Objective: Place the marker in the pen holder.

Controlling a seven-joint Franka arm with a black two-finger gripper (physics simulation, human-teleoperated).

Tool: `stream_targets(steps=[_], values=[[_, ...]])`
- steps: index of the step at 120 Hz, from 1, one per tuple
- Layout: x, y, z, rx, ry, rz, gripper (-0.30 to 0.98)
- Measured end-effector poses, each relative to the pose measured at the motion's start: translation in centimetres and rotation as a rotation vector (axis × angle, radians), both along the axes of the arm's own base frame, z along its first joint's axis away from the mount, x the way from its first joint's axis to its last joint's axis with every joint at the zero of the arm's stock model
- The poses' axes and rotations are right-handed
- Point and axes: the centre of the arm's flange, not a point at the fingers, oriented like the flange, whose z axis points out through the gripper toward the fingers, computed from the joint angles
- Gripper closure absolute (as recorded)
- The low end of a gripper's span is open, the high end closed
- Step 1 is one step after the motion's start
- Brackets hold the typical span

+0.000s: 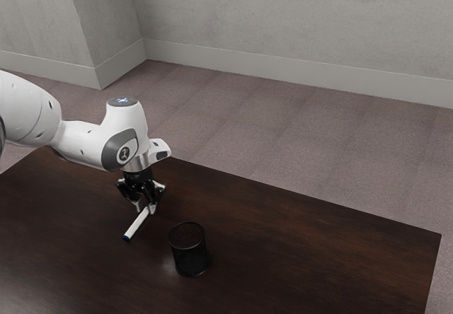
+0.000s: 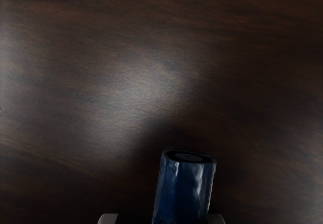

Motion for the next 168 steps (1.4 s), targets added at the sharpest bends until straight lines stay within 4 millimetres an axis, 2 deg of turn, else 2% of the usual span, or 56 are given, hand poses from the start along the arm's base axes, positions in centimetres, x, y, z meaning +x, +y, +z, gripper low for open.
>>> stream_targets(steps=[44, 52, 64, 78, 91, 97, 105, 114, 122, 144, 150, 168], values=[[-0.1, -0.1, 0.1, 0.006, 0.000, 0.008, 0.69], [-0.1, -0.1, 0.7, 0.010, -0.007, 0.007, 0.71], [-0.6, -0.2, 4.1, 0.020, -0.039, 0.006, 0.73], [-3.6, -0.8, 10.0, 0.033, -0.099, 0.006, 0.74], [-5.3, -2.8, 14.9, 0.041, -0.153, -0.019, 0.75], [-5.7, -4.2, 16.3, 0.043, -0.168, -0.041, 0.75], [-6.0, -8.2, 17.6, 0.040, -0.182, -0.110, 0.75], [-6.6, -13.2, 18.0, 0.036, -0.183, -0.200, 0.76], [-7.1, -15.7, 18.1, 0.035, -0.181, -0.242, 0.76], [-7.5, -16.9, 17.4, 0.028, -0.238, -0.266, 0.75], [-8.3, -17.0, 17.0, 0.034, -0.268, -0.278, 0.76], [-8.4, -17.2, 17.7, 0.034, -0.361, -0.290, 0.77]])
